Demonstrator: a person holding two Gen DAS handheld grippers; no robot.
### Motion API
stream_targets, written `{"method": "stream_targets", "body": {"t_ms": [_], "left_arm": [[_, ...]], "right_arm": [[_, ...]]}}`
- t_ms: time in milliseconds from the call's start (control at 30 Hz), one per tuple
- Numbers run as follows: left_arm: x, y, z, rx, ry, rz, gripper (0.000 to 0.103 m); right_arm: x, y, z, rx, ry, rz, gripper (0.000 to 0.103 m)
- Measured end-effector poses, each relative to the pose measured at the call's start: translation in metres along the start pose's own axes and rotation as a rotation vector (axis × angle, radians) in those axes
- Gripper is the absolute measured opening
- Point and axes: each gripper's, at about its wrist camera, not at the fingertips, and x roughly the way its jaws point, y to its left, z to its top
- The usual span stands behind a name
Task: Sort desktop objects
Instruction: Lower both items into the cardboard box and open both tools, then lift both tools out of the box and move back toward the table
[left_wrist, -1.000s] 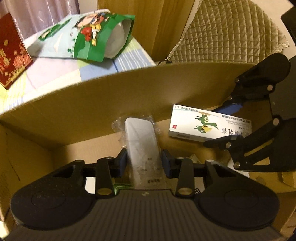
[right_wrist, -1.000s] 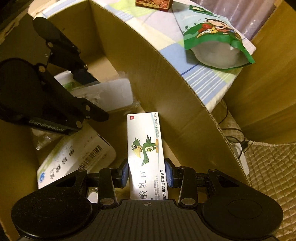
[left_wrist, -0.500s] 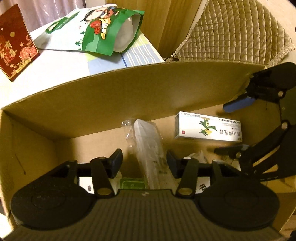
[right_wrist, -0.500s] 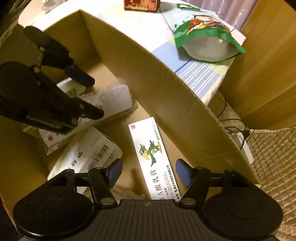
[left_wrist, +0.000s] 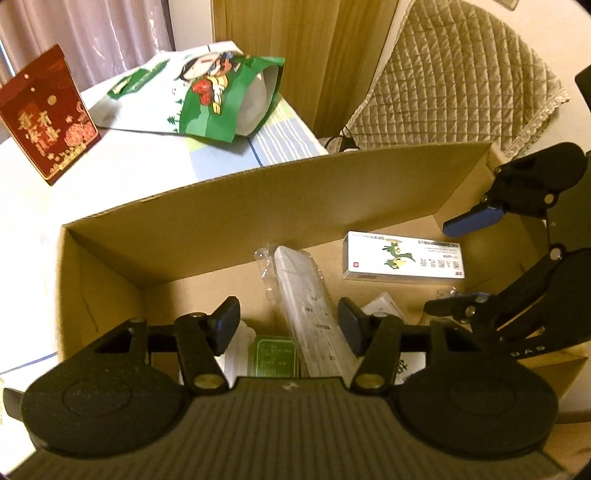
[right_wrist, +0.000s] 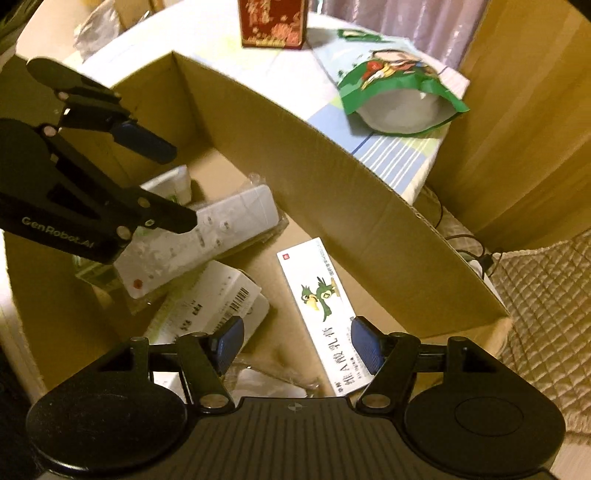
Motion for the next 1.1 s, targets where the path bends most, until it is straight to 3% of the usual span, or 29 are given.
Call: {"method": "stream_targets", "body": {"t_ms": [767, 1100], "left_arm": [[-0.076, 0.005, -0.032, 0.047, -0.123, -0.021, 0.062], [-0.115, 0.018, -0.051, 0.075, -0.180, -0.045, 0.068]], "right_arm": [[-0.052, 0.043, -0.021, 0.163, -0.088, -0.058, 0.068], [-0.075, 0.065, -0.032, 0.299, -0.140, -0.091, 0.068]]}}
